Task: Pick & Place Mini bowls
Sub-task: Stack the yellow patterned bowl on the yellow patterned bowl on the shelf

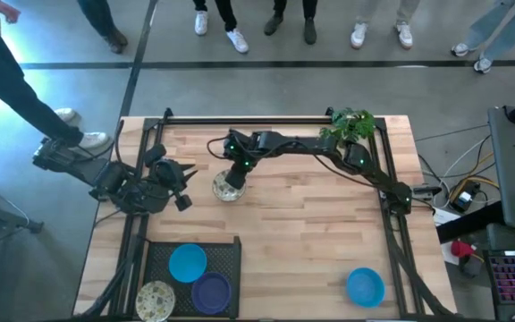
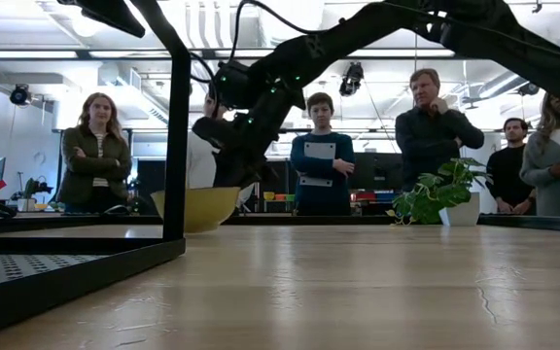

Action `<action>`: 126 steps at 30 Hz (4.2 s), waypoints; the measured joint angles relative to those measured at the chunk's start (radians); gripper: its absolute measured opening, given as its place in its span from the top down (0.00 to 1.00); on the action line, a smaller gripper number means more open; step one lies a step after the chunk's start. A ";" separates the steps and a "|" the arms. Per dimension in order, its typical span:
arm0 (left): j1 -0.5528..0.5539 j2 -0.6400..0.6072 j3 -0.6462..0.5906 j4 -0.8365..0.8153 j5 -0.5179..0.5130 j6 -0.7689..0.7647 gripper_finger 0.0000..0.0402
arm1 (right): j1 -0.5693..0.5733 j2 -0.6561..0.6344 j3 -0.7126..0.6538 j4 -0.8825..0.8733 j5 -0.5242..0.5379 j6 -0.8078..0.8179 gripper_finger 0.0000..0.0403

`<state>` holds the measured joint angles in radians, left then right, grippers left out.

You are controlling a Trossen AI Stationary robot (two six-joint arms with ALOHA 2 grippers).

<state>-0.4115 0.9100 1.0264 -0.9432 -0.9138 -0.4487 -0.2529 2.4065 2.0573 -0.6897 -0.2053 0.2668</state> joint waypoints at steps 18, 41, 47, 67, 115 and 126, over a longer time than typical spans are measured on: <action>0.000 0.000 0.000 0.000 0.002 0.000 0.82 | 0.018 0.013 -0.008 0.000 -0.007 0.004 0.96; 0.000 0.000 0.000 0.000 0.003 0.000 0.82 | 0.022 0.015 -0.010 -0.006 -0.004 0.002 0.94; 0.000 0.000 0.000 0.000 0.003 0.000 0.82 | 0.022 0.015 -0.010 -0.006 -0.004 0.002 0.94; 0.000 0.000 0.000 0.000 0.003 -0.002 0.82 | 0.022 0.015 -0.007 -0.019 -0.001 0.019 0.60; 0.339 0.239 -0.017 -0.046 0.381 -0.768 0.70 | 0.033 -0.507 0.276 -0.481 -0.133 -0.289 0.55; 0.410 0.407 -0.017 -0.043 0.439 -0.799 0.70 | 0.033 -0.517 0.276 -0.484 -0.133 -0.296 0.55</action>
<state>-0.0010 1.3175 1.0092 -0.9867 -0.4749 -1.2478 -0.2199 1.8896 2.3333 -1.1740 -0.3382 -0.0294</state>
